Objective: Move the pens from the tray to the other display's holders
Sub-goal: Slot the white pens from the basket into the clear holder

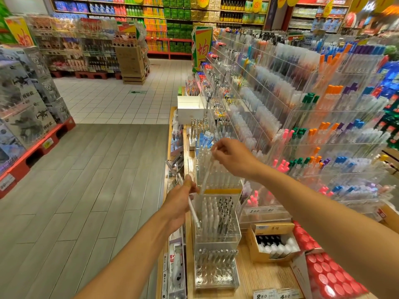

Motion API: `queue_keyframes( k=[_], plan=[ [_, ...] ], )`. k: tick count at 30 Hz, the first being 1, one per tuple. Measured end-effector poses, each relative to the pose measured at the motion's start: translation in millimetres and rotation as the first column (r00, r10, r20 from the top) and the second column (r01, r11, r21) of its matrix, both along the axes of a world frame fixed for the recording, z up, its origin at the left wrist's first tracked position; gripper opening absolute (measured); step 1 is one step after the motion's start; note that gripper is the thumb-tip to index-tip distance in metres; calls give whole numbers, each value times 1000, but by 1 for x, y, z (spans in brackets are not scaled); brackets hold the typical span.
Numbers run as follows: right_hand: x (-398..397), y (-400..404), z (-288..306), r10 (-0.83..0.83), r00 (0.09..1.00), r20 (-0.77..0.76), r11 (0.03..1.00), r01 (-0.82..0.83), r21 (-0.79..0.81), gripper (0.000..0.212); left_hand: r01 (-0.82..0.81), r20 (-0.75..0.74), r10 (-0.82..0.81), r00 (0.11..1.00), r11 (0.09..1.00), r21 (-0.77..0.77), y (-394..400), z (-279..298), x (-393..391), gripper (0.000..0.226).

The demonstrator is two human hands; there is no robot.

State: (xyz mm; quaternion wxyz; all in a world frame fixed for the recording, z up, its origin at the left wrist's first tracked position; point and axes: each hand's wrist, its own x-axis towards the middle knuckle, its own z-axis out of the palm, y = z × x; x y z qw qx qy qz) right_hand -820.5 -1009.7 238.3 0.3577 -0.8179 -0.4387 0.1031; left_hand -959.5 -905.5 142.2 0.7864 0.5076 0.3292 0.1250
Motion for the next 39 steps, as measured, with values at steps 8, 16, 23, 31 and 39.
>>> queue_keyframes(
  k=[8, 16, 23, 31, 39],
  plan=[
    [7, -2, -6, 39, 948, 315, 999, -46, 14, 14, -47, -63, 82, 995, 903, 426, 24, 13, 11, 45],
    [6, 1, -8, 40, 932, 360, 999, -43, 3, 16, -62, -12, 80, 997, 841, 537, 39, 20, 18, 39],
    [9, 6, -8, 84, 927, 366, 996, -61, -72, 16, -18, 15, 12, 1000, 829, 559, 42, 24, 23, 24],
    [7, 9, -22, 167, 867, 470, 979, -89, -185, 19, 75, -61, -44, 997, 674, 735, 42, 29, 28, 18],
    [11, 13, -21, 145, 859, 492, 970, -25, -241, 23, 205, -157, -136, 978, 515, 832, 42, 35, 34, 6]
  ],
)
